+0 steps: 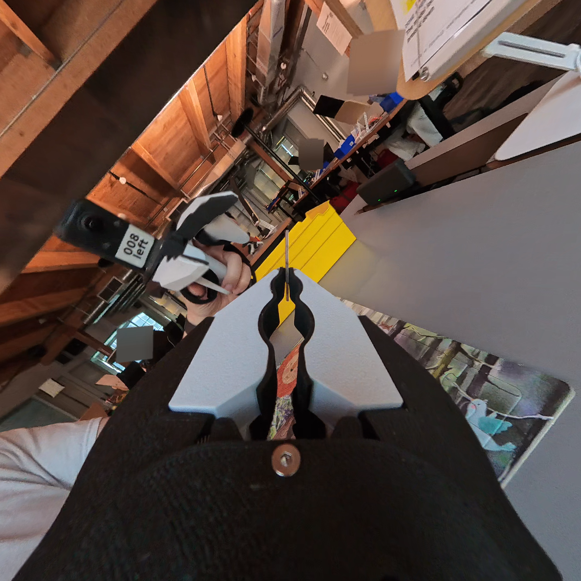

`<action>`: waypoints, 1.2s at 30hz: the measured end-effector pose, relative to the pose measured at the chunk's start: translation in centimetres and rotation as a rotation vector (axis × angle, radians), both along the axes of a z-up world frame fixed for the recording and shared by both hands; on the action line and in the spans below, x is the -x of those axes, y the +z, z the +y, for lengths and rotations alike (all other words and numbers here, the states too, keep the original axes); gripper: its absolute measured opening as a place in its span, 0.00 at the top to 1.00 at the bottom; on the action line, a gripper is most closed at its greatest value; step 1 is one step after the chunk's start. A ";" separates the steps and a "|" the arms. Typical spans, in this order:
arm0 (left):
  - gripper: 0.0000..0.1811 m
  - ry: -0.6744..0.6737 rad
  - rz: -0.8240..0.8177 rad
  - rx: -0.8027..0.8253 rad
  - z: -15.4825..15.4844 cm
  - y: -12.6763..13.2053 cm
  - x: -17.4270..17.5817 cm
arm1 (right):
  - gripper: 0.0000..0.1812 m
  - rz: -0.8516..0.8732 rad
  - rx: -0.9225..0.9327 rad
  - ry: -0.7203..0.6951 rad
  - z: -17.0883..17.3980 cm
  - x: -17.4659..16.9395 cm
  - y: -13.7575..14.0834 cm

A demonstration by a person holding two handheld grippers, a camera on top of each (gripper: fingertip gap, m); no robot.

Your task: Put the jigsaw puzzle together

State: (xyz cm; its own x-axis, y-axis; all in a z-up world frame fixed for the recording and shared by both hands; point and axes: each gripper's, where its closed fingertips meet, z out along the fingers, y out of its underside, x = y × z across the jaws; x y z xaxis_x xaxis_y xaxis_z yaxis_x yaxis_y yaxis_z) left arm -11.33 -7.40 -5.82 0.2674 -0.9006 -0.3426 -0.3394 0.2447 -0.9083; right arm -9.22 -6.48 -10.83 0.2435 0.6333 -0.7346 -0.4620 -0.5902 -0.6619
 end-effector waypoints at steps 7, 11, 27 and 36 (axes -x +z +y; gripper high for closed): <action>0.69 0.094 0.268 -0.151 0.7 -3.6 -0.7 | 1.00 0.018 0.024 0.005 0.1 -0.6 -0.1; 0.73 0.128 0.388 -0.233 1.0 -4.9 -0.7 | 1.00 0.016 0.033 0.018 -0.1 -0.3 -0.1; 0.83 0.107 0.534 -0.228 0.7 -6.9 -0.1 | 0.95 -0.074 -0.004 0.086 -0.9 1.1 -0.6; 0.83 -0.154 0.762 0.163 -4.0 -12.2 5.8 | 0.79 -0.690 -0.490 0.251 -4.0 3.8 -4.7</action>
